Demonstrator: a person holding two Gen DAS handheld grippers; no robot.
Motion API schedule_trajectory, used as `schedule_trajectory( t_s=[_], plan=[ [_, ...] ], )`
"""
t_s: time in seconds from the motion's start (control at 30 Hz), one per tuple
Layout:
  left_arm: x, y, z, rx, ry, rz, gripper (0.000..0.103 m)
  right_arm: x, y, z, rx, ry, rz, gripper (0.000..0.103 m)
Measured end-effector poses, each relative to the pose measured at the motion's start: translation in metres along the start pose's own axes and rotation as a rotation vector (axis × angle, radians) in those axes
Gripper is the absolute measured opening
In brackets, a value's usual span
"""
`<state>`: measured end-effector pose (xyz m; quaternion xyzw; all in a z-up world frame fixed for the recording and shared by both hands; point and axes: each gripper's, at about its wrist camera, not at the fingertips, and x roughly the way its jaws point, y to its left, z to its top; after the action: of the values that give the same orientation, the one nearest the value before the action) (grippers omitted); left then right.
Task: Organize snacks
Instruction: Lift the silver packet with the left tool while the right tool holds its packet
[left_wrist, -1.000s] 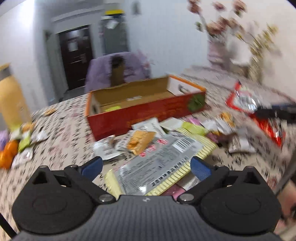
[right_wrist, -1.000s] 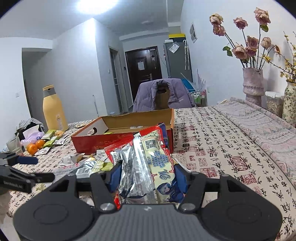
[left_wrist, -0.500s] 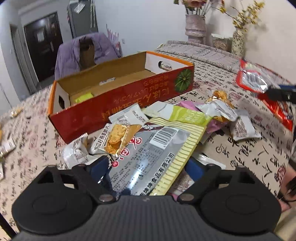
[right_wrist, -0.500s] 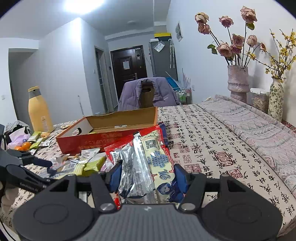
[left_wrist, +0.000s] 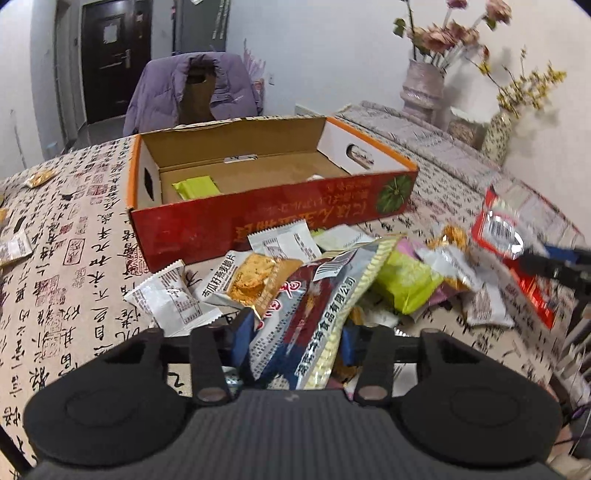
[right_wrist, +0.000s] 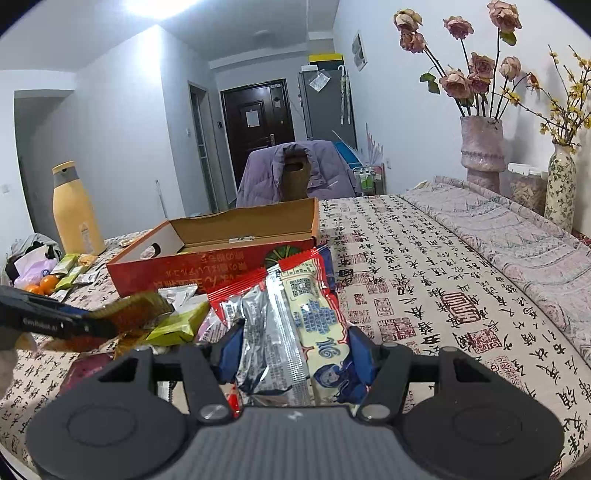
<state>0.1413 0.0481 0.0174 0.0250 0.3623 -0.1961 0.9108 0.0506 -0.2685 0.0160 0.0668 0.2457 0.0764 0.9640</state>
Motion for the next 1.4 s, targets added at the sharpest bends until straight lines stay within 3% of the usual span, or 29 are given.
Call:
schedule_trajectory(
  t_s=[0.1,0.13,0.23,0.4,0.57,0.73,0.93,1.4],
  plan=[
    [-0.002,0.001,0.007,-0.031,-0.002,0.026,0.032,0.000,-0.001,0.001,0.003,-0.002,0.000,0.059],
    [-0.004,0.002,0.009,-0.046,-0.007,0.023,0.021,0.000,-0.001,0.001,0.004,-0.002,0.001,0.059],
    [-0.005,0.004,0.016,-0.094,-0.009,0.029,0.019,0.002,-0.001,0.001,0.006,0.001,0.005,0.059],
    [0.006,0.000,0.014,-0.059,-0.004,0.093,0.019,0.004,-0.003,0.000,0.010,0.006,0.015,0.059],
    [0.015,0.004,0.011,-0.047,0.010,0.129,0.030,0.006,-0.006,0.000,0.016,0.008,0.019,0.059],
    [0.021,0.003,0.006,-0.034,0.021,0.149,0.033,0.009,-0.005,0.001,0.017,0.010,0.028,0.059],
    [0.011,-0.006,0.002,-0.002,-0.024,0.177,0.028,0.011,-0.004,0.003,0.014,0.005,0.042,0.059],
    [-0.020,-0.019,0.002,-0.036,-0.099,0.175,0.021,0.011,0.000,0.013,0.001,-0.019,0.094,0.059]
  ],
)
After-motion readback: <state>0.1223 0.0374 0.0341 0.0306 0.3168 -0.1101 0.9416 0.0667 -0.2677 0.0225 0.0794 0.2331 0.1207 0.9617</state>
